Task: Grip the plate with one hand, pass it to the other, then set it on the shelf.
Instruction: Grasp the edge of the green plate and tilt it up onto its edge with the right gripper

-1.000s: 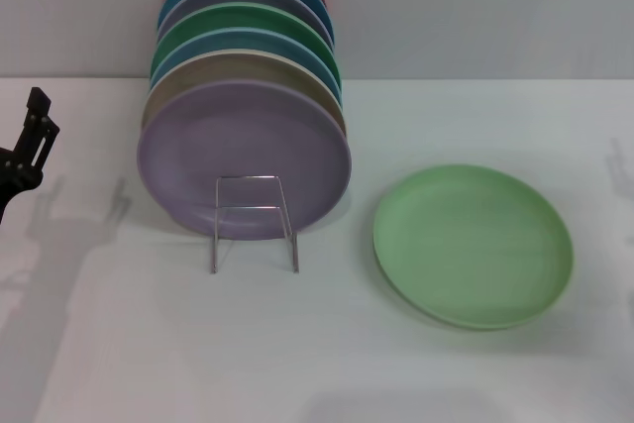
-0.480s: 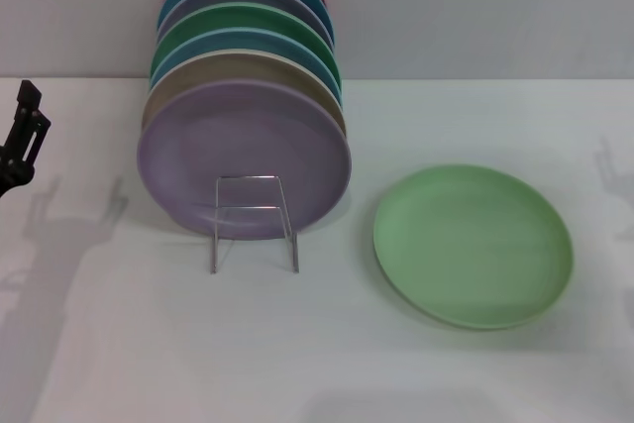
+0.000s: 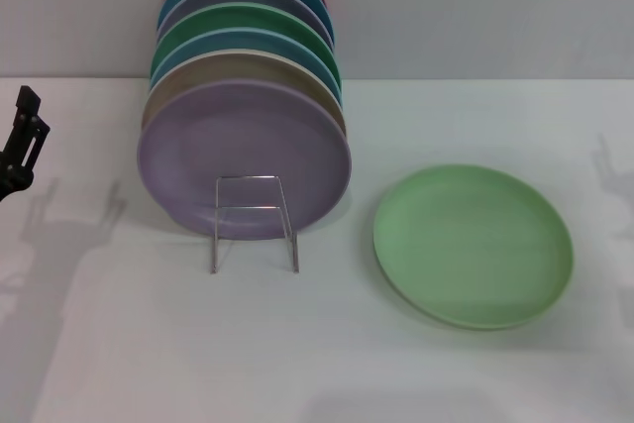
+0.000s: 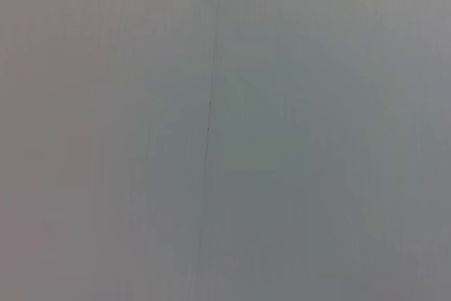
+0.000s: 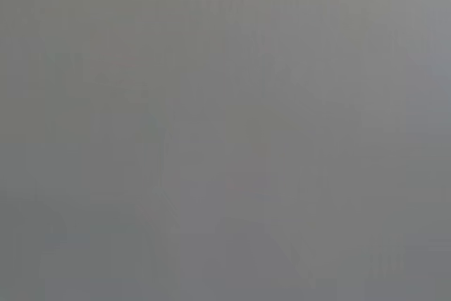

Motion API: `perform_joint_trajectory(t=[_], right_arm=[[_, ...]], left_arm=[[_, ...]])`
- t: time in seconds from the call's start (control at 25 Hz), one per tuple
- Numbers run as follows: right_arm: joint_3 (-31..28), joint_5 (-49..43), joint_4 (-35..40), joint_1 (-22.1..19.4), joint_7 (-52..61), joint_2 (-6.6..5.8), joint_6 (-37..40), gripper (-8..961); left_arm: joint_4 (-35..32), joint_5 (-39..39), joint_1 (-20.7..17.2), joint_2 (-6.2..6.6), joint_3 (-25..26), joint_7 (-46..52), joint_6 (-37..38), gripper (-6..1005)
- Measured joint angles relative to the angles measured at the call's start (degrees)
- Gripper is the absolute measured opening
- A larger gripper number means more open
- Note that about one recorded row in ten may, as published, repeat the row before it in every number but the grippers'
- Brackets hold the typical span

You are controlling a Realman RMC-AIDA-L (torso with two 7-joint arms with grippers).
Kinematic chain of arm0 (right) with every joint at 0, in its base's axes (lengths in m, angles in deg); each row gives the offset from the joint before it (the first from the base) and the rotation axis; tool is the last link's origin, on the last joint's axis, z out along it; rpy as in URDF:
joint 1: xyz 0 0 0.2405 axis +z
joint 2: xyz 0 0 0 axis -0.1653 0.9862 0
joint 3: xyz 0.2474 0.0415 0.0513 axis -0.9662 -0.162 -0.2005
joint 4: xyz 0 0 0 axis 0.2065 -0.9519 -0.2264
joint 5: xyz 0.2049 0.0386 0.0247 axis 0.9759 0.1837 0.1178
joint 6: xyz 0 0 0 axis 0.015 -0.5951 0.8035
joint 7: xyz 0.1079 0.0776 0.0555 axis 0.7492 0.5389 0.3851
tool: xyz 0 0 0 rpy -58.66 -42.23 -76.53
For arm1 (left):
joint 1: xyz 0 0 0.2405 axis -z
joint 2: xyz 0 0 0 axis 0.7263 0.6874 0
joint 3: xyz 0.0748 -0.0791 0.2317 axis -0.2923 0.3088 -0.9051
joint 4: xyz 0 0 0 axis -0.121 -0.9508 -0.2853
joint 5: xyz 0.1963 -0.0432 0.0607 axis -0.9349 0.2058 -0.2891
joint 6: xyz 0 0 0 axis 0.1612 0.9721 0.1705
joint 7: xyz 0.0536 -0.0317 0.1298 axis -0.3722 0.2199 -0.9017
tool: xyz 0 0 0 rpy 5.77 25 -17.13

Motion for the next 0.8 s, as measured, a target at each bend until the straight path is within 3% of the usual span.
perform_joint_trajectory(t=[0.24, 0.56, 0.76, 0.8], right_arm=[[-0.2, 0.3, -1.5, -0.6, -12.0, 0.41, 0.7, 599], [-4.6, 0.5, -10.4, -3.0, -23.8, 0.34, -1.5, 598], [-8.2, 0.4, -20.7, -5.8, -24.1, -0.34, -11.9, 599], [-10.1, 0.1, -24.6, -6.5, -24.1, -0.73, -17.8, 599]], left_arm=[[0.0, 0.0, 0.0, 0.00, -0.1, 0.0, 0.0, 811], [0.0, -0.1, -0.7, -0.05, -0.2, 0.1, 0.0, 810], [0.1, -0.1, -1.5, -0.08, -0.2, 0.7, 0.3, 810], [0.1, -0.2, -1.7, -0.09, -0.2, 0.8, 0.4, 810]])
